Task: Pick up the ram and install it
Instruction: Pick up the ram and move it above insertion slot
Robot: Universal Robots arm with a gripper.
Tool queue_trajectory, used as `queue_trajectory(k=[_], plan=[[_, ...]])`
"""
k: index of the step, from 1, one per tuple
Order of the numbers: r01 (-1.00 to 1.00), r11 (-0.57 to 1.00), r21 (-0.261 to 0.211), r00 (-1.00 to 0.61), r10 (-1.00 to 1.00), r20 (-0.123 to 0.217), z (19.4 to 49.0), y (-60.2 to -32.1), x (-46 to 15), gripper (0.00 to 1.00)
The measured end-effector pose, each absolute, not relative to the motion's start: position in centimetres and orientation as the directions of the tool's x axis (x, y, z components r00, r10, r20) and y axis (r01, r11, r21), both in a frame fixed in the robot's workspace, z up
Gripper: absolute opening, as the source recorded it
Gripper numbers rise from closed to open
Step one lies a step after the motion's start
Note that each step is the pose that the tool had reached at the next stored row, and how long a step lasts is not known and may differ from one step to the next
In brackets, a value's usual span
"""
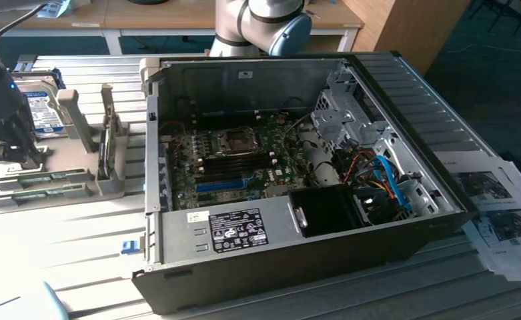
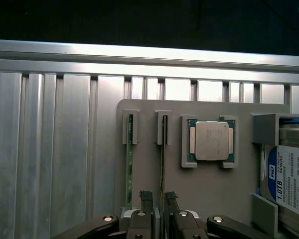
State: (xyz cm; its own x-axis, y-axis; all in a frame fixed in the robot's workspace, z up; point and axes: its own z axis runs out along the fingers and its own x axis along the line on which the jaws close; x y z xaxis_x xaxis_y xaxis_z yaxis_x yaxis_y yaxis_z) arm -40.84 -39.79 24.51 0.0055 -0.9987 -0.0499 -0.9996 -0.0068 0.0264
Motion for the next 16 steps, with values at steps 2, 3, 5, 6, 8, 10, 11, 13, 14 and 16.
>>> queue_trajectory(k=[2, 3, 5, 6, 8, 10, 11, 13, 14, 16], plan=[[-1.0, -0.007, 0.026, 0.006, -0.999, -0.05, 24.49, -39.78, -40.84, 0.24], [-1.0, -0.007, 0.026, 0.006, -0.999, -0.05, 24.49, -39.78, -40.84, 0.24], [-1.0, -0.007, 0.026, 0.005, -0.999, -0.05, 24.48, -39.8, -40.84, 0.24], [-1.0, -0.007, 0.026, 0.005, -0.999, -0.05, 24.48, -39.83, -40.84, 0.24], [-1.0, -0.007, 0.026, 0.006, -0.999, -0.05, 24.49, -39.92, -40.83, 0.24], [-1.0, -0.007, 0.026, 0.006, -0.999, -0.05, 24.49, -40.02, -40.83, 0.24], [-1.0, -0.007, 0.026, 0.006, -0.999, -0.05, 24.49, -40.08, -40.83, 0.24], [-1.0, -0.007, 0.026, 0.006, -0.999, -0.05, 24.49, -40.2, -40.83, 0.24], [-1.0, -0.007, 0.026, 0.006, -0.999, -0.05, 24.49, -40.27, -40.83, 0.24], [-1.0, -0.007, 0.026, 0.006, -0.999, -0.05, 24.49, -40.41, -40.83, 0.24]])
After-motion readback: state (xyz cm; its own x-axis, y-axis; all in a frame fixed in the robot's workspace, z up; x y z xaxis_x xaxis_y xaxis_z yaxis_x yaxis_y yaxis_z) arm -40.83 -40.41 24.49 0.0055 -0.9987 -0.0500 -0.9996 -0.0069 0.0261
